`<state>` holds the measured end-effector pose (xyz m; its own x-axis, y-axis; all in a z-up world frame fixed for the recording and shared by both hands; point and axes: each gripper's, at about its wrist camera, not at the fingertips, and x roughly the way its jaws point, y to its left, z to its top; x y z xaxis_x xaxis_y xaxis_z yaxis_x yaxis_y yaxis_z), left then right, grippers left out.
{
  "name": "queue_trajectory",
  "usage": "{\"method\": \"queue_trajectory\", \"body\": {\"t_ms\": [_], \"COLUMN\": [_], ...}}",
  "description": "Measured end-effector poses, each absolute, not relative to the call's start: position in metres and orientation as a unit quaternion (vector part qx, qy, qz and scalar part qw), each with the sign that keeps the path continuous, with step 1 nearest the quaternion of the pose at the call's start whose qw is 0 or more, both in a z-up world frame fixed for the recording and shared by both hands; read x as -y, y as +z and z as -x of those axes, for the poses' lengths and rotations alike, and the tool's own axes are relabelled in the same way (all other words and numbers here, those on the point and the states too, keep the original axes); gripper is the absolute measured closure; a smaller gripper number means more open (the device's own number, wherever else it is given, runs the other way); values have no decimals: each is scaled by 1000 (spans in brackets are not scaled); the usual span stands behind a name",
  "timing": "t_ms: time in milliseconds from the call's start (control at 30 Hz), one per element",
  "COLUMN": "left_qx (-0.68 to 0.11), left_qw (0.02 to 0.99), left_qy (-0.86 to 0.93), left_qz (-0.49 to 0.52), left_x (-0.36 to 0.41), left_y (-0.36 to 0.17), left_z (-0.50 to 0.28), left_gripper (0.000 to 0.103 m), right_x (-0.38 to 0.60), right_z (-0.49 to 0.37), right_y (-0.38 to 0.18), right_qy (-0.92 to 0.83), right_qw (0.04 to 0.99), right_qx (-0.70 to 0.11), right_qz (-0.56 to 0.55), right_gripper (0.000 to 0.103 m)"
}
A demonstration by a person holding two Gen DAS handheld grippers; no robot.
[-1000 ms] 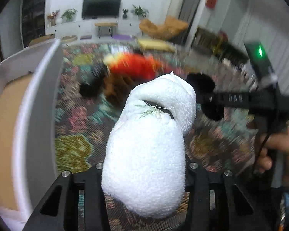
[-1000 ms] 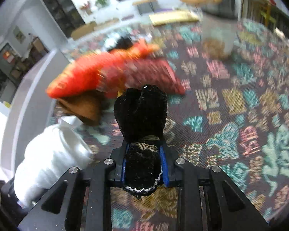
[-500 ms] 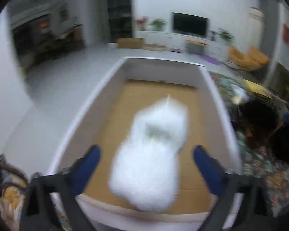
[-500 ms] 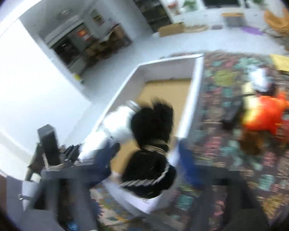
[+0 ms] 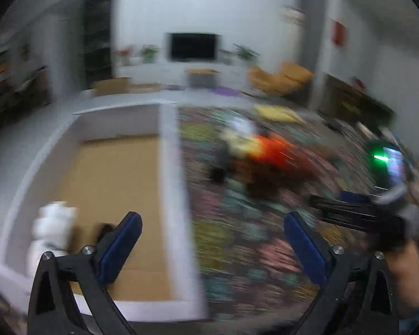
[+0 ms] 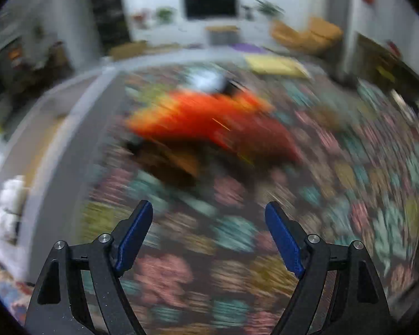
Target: Organize soft objects
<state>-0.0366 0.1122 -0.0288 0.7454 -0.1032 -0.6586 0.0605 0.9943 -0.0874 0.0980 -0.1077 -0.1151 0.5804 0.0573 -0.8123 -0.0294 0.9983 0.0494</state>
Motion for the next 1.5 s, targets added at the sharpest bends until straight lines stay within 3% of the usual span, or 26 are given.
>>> {"method": "queue_trajectory", "body": {"t_ms": [233, 567, 1500], "left_qx": [-459, -463, -450], "left_qw": [886, 886, 892], "left_qy": [-66, -29, -32], "left_qz": [9, -2, -11], "left_x": [-25, -31, -33], "left_y": [-132, -179, -183], "left_z": [-18, -79, -86], "left_gripper": [0, 0, 0], "right_x": [166, 164, 159], "right_z": [-95, -82, -81], "right_y": [-168, -176, -175], "right_qy": [-51, -54, -56], "right_qw": [870, 894, 896], "right_qx": [-489, -444, -439], "right_qz": [-50, -18, -15], "right_gripper": [18, 14, 13]}}
